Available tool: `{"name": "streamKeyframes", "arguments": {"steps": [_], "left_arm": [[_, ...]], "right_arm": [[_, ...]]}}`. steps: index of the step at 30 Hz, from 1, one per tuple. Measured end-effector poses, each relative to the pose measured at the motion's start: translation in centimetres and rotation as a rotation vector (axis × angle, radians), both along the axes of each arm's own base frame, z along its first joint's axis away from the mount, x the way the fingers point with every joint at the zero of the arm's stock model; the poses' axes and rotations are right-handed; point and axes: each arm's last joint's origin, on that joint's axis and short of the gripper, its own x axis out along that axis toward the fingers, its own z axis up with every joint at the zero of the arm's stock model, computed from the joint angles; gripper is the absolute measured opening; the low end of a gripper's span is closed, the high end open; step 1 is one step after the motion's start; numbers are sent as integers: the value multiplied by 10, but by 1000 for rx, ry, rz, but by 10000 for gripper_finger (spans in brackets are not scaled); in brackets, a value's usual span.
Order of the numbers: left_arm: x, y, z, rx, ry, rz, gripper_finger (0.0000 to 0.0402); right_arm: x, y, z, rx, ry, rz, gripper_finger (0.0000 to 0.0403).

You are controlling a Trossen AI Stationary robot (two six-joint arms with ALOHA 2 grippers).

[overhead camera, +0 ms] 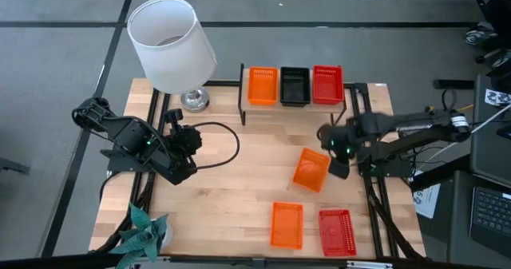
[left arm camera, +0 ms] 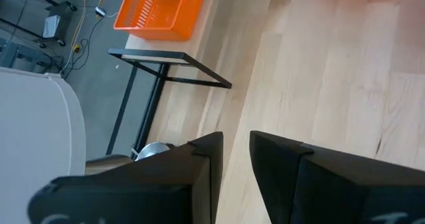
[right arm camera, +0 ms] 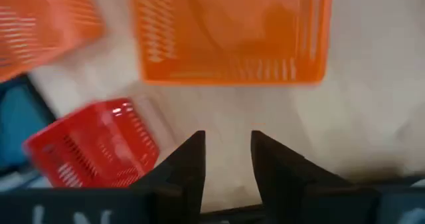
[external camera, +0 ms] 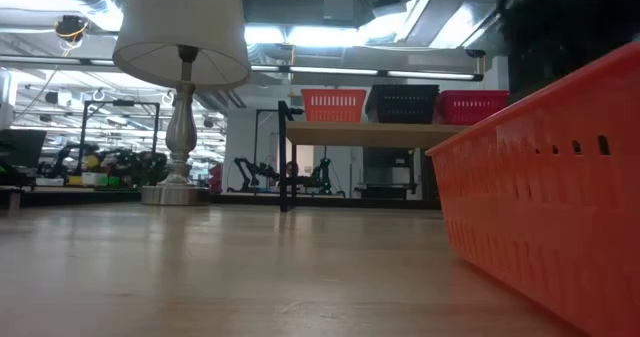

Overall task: Stack baskets on shelf by color
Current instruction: Adjust the orange bin, then stack the red bin on the red bin on the shelf

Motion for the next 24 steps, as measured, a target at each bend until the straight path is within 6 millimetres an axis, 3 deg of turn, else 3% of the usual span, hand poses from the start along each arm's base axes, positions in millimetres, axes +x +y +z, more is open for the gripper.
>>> {"name": "streamKeyframes", "arguments": {"steps": [4, 8, 10, 13, 15, 19, 24], "left_arm": [[0, 0, 0, 3, 3, -3, 69], [2, 1, -1, 8, 4, 6, 69], [5, 2, -2, 7, 1, 16, 69], [8, 4, -1, -3, -18, 31, 69], [12, 6, -2, -10, -28, 47, 69], [18, 8, -4, -22, -21, 62, 69], [22, 8, -6, -23, -6, 62, 69]], "right_arm": [[-7, 13, -51, -10, 29, -55, 119], [21, 18, -77, -6, -283, -36, 119], [37, 18, -72, -82, -463, -21, 119], [46, 18, -51, -139, -537, 25, 119], [44, 22, -35, -93, -505, 77, 119], [31, 44, -17, 157, -351, 180, 119], [17, 83, -17, 217, -277, 170, 119]]}}
